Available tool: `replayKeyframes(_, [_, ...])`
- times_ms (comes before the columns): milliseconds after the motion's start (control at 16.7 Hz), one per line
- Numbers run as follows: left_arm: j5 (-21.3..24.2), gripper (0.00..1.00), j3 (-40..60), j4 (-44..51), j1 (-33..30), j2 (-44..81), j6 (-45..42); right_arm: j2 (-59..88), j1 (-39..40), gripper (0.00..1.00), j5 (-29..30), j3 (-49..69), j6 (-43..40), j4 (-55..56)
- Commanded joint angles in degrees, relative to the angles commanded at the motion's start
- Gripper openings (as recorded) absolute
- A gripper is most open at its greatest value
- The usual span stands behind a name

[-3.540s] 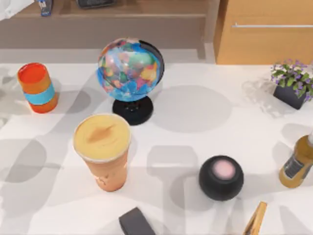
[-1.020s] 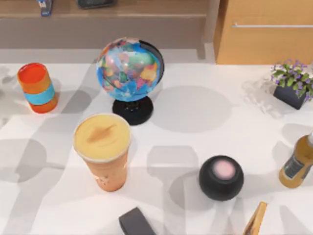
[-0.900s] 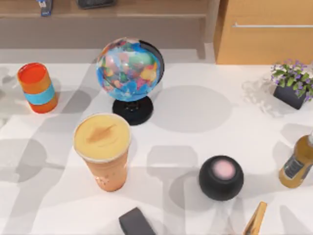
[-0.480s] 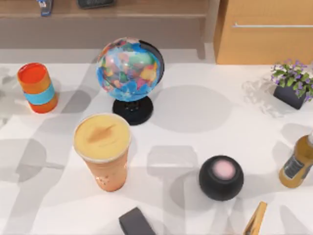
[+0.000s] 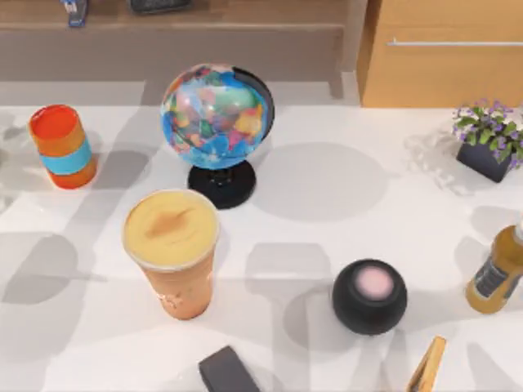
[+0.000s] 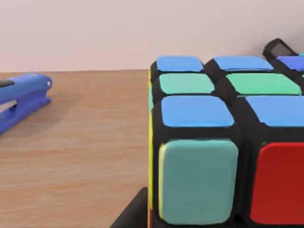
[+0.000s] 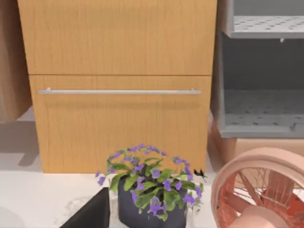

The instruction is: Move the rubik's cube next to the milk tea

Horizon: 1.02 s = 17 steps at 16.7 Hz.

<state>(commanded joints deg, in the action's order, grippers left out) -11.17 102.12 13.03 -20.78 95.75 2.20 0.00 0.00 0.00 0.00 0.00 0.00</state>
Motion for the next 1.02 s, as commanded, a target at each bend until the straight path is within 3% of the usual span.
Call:
replayKeyframes(600, [10.8,0.0,-30.7,38.5,10.2,-4.1,3.8,0.0,0.0,1.0,0.0,0.0,0.0,0.0])
replayKeyframes(1020, [11.8,0.0,-39.5,46.4,13.5,-2.9,4.2,0.0,0.0,1.0,0.0,0.0,0.0,0.0])
